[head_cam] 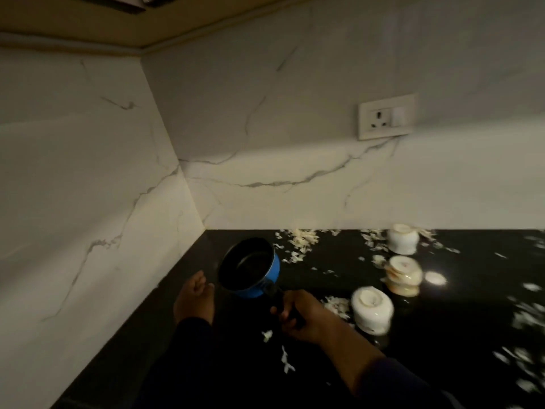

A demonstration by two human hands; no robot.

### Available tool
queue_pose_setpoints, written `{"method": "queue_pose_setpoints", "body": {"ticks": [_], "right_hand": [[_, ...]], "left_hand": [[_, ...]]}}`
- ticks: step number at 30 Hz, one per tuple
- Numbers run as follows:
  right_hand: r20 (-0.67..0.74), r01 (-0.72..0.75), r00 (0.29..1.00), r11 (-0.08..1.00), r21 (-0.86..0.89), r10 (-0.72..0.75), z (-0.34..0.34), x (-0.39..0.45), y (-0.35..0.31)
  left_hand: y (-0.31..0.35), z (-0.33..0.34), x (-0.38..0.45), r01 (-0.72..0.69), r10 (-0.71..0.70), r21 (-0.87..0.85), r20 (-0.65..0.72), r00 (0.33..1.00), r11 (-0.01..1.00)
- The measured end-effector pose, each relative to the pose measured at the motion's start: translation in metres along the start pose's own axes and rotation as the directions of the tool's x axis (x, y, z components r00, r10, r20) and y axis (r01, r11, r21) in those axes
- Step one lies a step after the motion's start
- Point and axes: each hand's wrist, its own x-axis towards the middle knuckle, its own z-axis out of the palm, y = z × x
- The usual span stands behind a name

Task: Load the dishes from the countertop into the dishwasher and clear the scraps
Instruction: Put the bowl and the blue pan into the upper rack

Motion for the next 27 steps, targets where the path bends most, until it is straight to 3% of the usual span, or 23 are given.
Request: {"method": "queue_pose_setpoints", "body": {"ticks": [5,11,15,21,27], "right_hand": [[0.037,0.118,0.992,0.993,-0.004,-0.118,-0.044,-0.109,-0.002],[-0.09,0.343,0.934,0.938,-0.058,-0.347,-0.106,-0.252,0.023],[-0.24,0.395,0.89,0.919,-0.023,-0.388,-0.153,-0.338,0.055],[-0.44,0.529,0.75,0.847,-0.05,-0.494,-0.218,-0.465,0.11],[-0.58,0.673,0.586,0.738,-0.04,-0.566,-0.291,-0.592,0.17]], "left_hand": [[0.031,0.04,-0.067,-0.086,0.09,-0.084,0.056,0.994,0.993],[0.089,0.097,-0.177,-0.151,0.193,-0.245,0.158,0.968,0.958],[0.124,0.137,-0.26,-0.188,0.304,-0.365,0.293,0.906,0.912],[0.161,0.2,-0.399,-0.199,0.445,-0.473,0.491,0.749,0.858],[0.178,0.267,-0.547,-0.243,0.516,-0.467,0.645,0.564,0.85]]}}
